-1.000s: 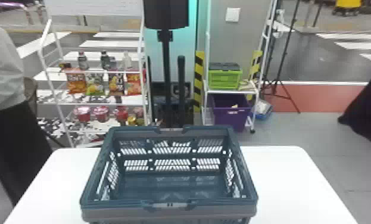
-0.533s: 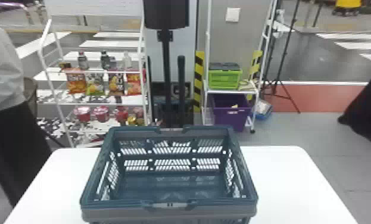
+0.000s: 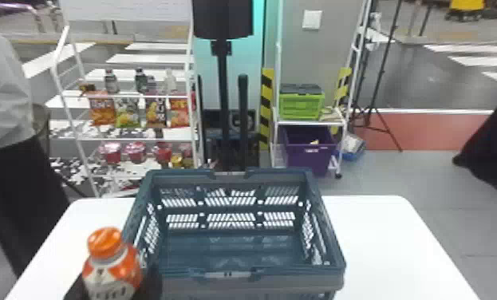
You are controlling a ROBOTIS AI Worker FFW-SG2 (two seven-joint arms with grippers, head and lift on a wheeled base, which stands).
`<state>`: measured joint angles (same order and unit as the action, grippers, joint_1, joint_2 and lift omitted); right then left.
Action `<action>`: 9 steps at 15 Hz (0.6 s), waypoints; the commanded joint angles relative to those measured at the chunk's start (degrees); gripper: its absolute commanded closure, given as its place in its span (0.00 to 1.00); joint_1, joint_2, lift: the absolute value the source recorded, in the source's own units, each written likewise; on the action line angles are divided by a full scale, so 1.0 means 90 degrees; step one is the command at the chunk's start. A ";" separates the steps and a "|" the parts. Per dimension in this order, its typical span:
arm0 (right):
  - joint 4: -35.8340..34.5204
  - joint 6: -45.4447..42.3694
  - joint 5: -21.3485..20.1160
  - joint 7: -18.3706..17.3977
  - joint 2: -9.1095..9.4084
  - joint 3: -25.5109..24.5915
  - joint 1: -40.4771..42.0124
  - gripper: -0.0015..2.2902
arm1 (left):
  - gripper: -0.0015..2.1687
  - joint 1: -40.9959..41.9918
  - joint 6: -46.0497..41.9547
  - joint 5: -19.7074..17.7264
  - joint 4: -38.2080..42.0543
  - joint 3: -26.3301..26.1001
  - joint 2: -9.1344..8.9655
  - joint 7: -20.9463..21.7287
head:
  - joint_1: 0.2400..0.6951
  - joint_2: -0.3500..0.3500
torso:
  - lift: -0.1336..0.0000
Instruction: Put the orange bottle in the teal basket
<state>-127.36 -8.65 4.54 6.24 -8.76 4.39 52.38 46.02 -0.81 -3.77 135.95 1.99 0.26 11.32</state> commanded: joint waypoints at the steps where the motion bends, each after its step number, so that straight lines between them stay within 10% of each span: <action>1: 0.0030 0.0000 -0.0035 0.0000 0.0045 0.0010 0.0000 0.06 | 0.24 -0.0709 0.1042 0.0067 0.0148 -0.0045 -0.0046 0.0002 | 0.57 0.50 | 1.00; 4: 0.0049 0.0000 -0.0143 -0.0009 0.0162 0.0068 0.0010 0.06 | 0.24 -0.1558 0.2097 0.0311 0.0139 -0.0162 0.0010 -0.0125 | 0.57 0.50 | 1.00; 9: 0.0049 0.0000 -0.0465 -0.0088 0.0387 0.0117 0.0117 0.06 | 0.24 -0.3013 0.3230 0.0331 -0.0594 0.0004 0.0869 0.0188 | 0.57 0.50 | 1.00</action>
<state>-126.98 -8.65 1.28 5.65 -5.80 5.15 53.25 23.11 25.40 -0.80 133.64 1.74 5.80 12.45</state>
